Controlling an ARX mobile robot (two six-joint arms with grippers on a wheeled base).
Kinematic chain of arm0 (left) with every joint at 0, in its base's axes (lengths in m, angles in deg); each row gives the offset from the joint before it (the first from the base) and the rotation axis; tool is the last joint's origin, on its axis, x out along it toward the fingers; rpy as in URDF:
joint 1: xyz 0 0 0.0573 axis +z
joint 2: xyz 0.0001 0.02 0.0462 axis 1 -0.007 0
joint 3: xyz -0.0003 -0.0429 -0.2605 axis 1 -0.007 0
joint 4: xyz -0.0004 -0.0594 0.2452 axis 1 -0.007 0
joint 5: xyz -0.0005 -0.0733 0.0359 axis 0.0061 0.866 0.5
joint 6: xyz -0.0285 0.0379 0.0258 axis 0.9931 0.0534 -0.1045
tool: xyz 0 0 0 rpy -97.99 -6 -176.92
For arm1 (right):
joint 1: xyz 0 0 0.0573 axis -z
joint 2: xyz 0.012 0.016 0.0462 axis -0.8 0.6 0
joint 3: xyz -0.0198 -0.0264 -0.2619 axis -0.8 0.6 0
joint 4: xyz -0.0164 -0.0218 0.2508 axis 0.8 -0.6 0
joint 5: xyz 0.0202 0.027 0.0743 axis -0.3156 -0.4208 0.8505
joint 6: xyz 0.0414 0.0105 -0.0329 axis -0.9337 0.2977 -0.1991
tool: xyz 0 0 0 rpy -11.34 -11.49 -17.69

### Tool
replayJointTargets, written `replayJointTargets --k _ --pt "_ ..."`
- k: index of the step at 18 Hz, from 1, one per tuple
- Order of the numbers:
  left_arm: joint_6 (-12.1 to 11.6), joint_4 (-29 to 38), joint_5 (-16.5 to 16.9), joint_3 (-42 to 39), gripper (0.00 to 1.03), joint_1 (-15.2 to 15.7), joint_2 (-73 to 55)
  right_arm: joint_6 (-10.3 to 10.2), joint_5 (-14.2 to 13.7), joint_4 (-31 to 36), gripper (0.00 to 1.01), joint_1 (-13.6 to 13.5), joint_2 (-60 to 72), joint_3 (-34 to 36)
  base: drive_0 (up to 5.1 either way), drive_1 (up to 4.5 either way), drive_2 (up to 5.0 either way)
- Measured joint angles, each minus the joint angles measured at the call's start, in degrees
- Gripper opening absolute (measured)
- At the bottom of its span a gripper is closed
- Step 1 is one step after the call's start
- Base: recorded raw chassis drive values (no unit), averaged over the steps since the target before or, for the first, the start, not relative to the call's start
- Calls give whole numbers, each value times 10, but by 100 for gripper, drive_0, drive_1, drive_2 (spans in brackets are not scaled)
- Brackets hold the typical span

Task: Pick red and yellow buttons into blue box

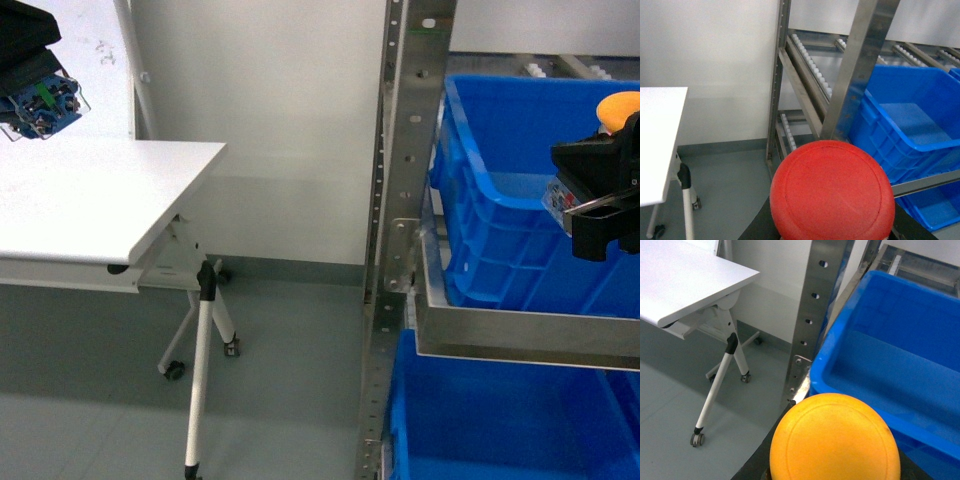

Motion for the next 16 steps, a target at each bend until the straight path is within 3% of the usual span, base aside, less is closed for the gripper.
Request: replayJointTargets --k 16 --pt "0 -1 0 0 24 0 0 0 0 1 26 0 -1 0 493 -242 -218"
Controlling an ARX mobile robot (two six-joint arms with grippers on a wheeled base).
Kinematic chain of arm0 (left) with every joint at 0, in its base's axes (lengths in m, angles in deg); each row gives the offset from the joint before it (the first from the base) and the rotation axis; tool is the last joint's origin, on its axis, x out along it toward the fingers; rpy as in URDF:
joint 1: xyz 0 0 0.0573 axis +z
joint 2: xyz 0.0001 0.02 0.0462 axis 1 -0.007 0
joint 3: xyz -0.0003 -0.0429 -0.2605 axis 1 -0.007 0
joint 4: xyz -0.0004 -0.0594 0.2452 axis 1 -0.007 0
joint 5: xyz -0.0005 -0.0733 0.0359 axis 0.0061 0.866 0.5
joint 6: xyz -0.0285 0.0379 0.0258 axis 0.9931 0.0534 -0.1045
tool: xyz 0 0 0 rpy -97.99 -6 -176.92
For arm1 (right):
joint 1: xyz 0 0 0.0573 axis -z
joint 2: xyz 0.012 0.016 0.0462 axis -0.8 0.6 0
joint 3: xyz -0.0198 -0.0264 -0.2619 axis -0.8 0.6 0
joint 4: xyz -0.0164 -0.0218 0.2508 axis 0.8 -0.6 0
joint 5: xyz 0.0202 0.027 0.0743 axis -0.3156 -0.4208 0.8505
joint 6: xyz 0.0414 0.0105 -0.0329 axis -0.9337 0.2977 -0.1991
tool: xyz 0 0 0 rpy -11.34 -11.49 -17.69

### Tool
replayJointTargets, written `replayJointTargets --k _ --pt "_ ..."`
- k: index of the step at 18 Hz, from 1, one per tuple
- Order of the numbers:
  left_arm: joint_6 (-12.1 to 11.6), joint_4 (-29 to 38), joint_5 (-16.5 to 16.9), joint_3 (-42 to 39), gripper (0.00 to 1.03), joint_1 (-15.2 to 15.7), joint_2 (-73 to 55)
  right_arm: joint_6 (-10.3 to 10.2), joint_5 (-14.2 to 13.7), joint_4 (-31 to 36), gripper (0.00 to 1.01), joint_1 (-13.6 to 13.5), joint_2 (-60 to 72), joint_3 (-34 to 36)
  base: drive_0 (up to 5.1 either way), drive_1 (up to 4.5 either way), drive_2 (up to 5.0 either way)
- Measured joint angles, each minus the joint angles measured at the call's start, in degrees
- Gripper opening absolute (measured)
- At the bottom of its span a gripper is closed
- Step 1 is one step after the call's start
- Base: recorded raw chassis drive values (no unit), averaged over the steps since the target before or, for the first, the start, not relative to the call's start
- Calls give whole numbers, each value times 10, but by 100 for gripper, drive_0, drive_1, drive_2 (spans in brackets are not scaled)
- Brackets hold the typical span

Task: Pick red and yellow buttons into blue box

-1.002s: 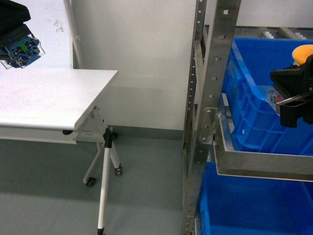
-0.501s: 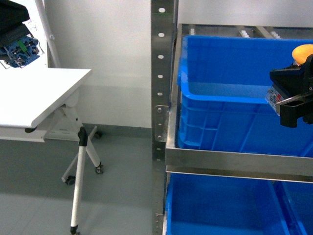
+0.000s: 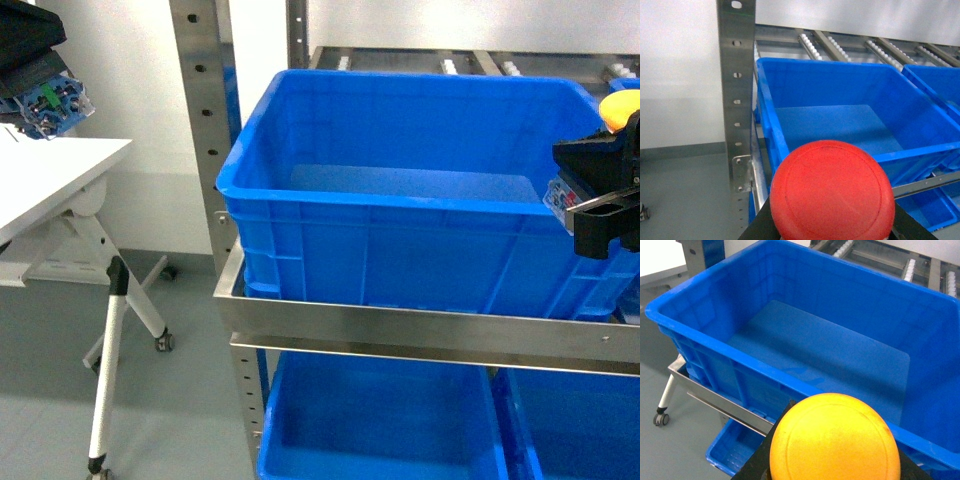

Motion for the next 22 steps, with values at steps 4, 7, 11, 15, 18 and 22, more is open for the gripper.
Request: replayJointTargets --k 4,7,11,15,18,22 --pt "0 1 0 0 24 -1 0 0 0 -1 26 0 0 0 479 -347 -149" --pt "0 0 0 0 24 0 0 0 0 0 26 0 0 0 491 -336 -136" --pt "0 0 0 0 24 0 0 0 0 -1 26 0 0 0 493 -335 -135" --pt "0 -1 0 0 24 0 0 0 0 -1 26 0 0 0 500 -330 -117" --pt "0 4 0 0 24 0 0 0 0 1 26 0 0 0 485 -345 -130" --pt "0 0 0 0 24 0 0 0 0 0 26 0 0 0 478 -353 -137"
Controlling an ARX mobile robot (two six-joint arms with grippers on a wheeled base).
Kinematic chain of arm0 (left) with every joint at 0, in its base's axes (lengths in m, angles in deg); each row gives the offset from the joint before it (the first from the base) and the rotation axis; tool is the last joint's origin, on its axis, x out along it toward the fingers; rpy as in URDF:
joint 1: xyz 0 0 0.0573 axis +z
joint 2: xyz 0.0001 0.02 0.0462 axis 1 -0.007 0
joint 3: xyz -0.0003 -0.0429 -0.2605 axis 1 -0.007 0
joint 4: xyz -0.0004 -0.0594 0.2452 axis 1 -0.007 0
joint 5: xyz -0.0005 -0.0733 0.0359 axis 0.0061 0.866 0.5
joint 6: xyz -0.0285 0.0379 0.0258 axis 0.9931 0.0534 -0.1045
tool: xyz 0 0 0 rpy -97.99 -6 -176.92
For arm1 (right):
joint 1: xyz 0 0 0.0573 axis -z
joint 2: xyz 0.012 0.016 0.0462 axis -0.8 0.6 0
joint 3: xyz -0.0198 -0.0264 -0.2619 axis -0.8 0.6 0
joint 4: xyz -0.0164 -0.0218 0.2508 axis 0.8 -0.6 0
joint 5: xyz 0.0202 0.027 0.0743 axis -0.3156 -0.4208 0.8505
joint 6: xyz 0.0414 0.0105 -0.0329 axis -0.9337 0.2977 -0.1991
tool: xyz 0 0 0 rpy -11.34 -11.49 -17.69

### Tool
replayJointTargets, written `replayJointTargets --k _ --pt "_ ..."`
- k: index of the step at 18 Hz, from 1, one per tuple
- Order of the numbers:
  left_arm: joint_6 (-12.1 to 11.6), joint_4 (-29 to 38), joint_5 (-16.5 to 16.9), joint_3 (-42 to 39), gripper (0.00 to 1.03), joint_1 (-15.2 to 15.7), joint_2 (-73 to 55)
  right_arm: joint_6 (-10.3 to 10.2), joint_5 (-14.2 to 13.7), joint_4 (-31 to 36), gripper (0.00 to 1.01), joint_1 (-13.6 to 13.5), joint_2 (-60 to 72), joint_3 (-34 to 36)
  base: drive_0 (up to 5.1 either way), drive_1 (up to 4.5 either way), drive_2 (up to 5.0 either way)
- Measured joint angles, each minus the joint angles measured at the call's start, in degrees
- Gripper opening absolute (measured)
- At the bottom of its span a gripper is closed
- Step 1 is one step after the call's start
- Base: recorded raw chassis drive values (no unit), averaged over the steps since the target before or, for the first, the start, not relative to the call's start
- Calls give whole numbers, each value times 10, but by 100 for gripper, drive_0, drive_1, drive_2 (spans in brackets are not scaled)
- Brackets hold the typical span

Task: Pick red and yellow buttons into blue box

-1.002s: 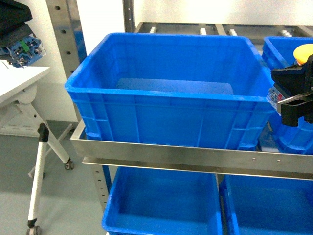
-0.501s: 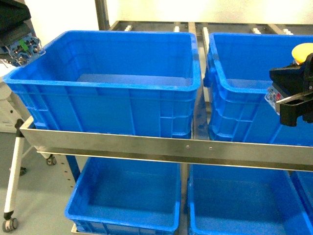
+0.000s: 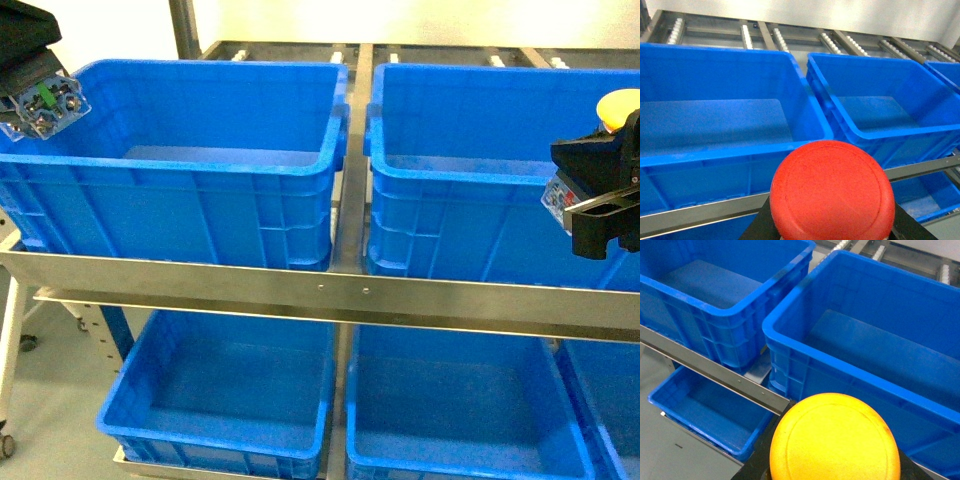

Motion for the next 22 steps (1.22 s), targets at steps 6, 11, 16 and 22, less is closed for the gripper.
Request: replayJointTargets --k 6,11,16,22 --pt "0 1 0 0 24 0 0 0 0 1 26 0 0 0 491 -340 -118" --pt "0 3 5 0 24 -5 1 0 -3 0 26 4 0 0 0 0 0" --pt "0 1 -2 0 24 3 0 0 0 2 26 -2 -2 0 56 109 -171" --pt "0 0 0 0 24 0 0 0 0 -2 26 0 -2 0 -1 408 -410"
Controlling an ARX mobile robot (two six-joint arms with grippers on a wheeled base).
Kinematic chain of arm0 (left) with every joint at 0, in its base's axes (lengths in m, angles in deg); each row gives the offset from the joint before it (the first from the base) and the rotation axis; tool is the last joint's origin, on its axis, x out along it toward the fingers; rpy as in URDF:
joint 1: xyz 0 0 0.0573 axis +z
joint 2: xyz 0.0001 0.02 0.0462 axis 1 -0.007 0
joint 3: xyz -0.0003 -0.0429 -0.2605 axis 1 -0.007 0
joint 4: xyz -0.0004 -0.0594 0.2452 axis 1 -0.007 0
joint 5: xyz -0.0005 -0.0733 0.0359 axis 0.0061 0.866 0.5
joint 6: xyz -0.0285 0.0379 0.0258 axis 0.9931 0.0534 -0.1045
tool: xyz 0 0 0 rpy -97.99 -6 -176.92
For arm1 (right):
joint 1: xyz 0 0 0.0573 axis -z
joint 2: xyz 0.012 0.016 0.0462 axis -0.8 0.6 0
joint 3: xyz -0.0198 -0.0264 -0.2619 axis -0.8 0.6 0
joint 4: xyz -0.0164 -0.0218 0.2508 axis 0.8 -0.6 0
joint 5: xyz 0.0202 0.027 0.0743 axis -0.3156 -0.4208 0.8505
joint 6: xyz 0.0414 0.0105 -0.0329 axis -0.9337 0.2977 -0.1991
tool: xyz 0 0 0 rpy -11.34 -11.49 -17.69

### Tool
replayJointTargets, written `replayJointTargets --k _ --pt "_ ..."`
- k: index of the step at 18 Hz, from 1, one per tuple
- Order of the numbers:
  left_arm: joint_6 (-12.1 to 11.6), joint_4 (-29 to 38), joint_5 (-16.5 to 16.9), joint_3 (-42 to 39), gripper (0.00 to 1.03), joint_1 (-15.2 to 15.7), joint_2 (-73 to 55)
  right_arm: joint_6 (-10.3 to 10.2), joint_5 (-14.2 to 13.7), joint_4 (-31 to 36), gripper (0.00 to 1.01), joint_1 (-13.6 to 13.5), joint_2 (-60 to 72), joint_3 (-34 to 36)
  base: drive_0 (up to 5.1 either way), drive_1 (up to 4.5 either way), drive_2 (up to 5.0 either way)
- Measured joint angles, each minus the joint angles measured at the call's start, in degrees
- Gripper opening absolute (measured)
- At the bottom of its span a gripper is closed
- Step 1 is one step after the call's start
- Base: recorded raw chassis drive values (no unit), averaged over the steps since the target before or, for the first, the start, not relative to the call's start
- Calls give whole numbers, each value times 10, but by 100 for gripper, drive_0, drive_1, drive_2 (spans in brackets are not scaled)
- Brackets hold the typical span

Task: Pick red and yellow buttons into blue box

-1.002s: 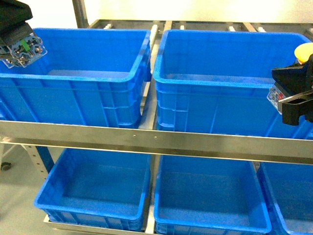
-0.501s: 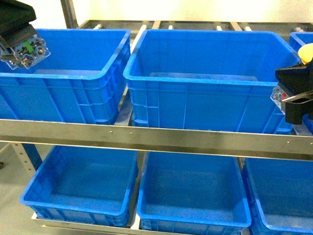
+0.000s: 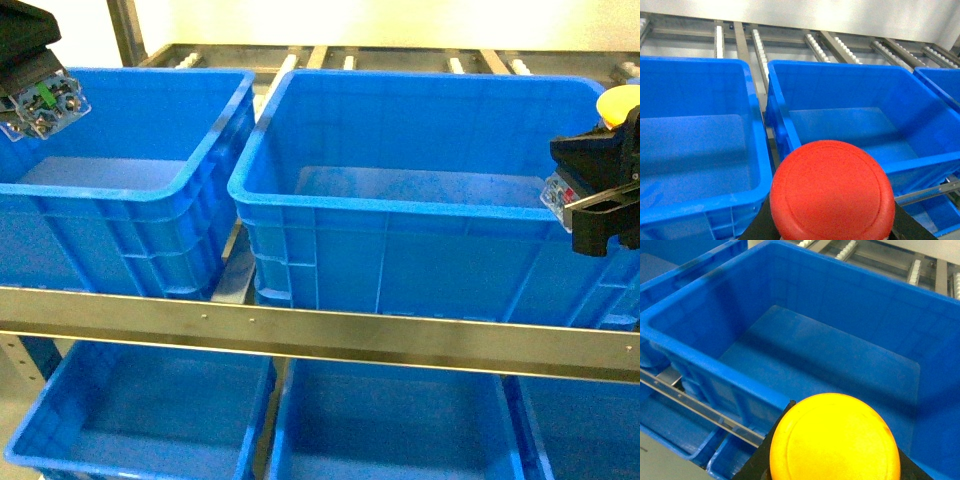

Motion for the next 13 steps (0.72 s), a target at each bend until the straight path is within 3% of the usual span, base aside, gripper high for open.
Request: replayJointTargets --k 3,9,11,13 --pt "0 1 0 0 24 0 0 0 0 1 26 0 0 0 11 326 -303" --pt "0 -1 -1 0 24 2 -2 0 2 3 26 -1 0 0 0 0 0" --pt "0 2 -1 0 24 2 -2 0 1 0 26 0 0 0 468 -227 -227" --pt "0 0 -1 0 24 1 -2 0 1 2 26 0 0 0 0 0 0"
